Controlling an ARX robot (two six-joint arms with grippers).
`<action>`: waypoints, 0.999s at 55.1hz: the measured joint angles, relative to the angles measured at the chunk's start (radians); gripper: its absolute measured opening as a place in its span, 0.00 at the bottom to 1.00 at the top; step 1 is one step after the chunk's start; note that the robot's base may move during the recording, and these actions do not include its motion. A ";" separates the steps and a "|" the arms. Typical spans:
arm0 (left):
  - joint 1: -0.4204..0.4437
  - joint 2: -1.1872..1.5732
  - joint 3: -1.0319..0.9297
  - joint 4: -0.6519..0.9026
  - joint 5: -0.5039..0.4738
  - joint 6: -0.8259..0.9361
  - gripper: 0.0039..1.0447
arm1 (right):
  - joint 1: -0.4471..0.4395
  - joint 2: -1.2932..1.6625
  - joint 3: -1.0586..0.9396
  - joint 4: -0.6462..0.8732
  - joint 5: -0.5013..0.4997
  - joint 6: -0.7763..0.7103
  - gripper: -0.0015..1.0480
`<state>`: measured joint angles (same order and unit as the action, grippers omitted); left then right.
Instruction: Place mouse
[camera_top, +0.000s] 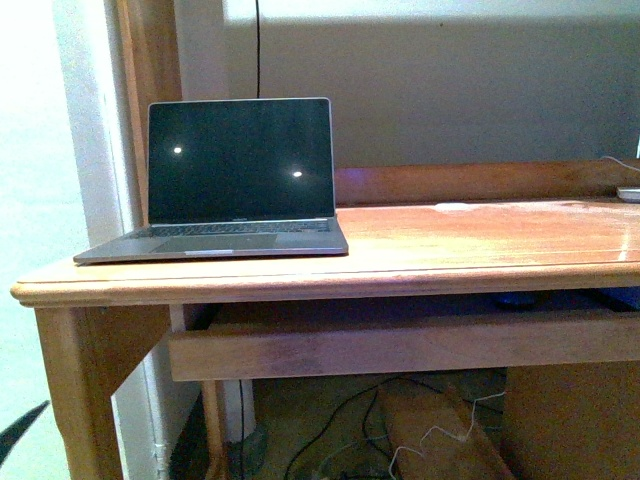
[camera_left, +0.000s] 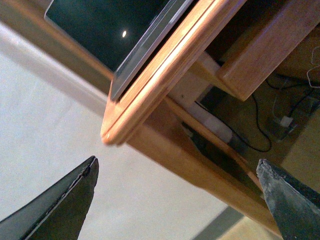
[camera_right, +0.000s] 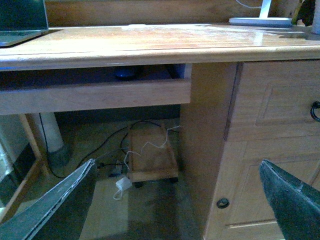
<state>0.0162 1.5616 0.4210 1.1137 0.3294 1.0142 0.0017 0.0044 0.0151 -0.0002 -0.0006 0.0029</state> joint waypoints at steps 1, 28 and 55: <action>-0.005 0.027 0.012 0.014 0.013 0.029 0.93 | 0.000 0.000 0.000 0.000 0.000 0.000 0.93; -0.056 0.393 0.319 0.036 0.092 0.282 0.93 | 0.000 0.000 0.000 0.000 0.000 0.000 0.93; -0.121 0.622 0.582 -0.052 0.158 0.292 0.93 | 0.000 0.000 0.000 0.000 0.000 0.000 0.93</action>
<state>-0.1051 2.1838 1.0027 1.0615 0.4873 1.3060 0.0017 0.0044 0.0151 -0.0002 -0.0006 0.0029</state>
